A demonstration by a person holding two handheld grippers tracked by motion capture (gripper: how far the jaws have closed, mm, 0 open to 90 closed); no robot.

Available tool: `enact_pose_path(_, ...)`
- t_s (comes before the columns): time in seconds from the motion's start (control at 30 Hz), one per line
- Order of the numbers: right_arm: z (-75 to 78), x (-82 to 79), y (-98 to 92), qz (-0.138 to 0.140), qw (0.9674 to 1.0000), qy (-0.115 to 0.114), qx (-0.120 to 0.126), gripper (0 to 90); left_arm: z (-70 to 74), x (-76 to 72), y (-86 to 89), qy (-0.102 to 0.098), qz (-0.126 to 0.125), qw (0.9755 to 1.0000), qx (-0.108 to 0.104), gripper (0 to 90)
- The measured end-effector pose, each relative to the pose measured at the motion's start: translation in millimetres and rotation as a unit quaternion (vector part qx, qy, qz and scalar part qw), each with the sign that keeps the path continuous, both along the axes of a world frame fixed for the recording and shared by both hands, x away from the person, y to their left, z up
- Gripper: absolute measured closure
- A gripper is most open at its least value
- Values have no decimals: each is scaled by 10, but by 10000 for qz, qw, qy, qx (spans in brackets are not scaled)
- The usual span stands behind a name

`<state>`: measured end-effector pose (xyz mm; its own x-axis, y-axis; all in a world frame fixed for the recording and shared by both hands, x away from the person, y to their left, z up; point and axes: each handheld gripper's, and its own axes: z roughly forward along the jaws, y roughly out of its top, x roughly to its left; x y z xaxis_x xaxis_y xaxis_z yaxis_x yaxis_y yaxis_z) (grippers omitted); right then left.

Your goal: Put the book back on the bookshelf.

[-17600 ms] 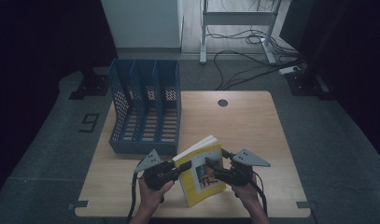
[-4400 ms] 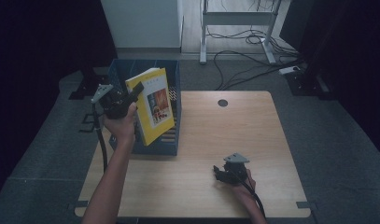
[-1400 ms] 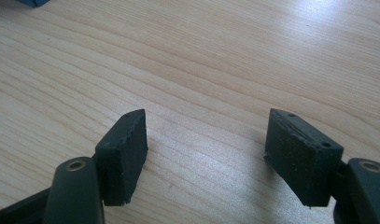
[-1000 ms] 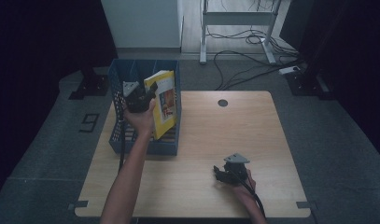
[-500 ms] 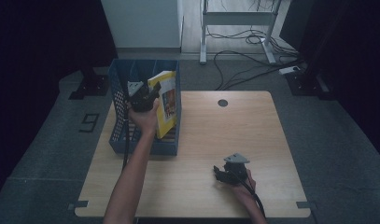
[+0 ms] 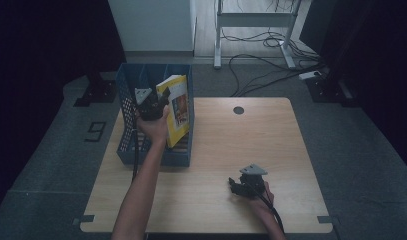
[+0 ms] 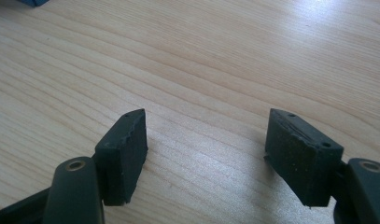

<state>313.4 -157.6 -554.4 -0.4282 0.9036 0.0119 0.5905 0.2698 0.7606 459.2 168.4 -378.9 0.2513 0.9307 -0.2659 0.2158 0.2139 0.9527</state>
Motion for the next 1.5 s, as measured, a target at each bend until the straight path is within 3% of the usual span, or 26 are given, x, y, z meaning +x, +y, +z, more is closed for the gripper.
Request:
enact_pose_path(0.13,0,0,0,0,10000,-1,-2,290,0,-3,-8,1,18,9999,119,751)
enact_pose_path(0.93,0,0,0,-2,10000,1,2,290,-286,48,-51,114,48,9999,45,751)
enact_pose_path(1.2,0,-1,1,-4,10000,3,1,290,-317,-33,-48,27,-9,10000,29,744)
enact_pose_path(1.5,2,-1,3,-6,10000,14,-4,290,-361,-245,25,49,-146,9999,9,734)
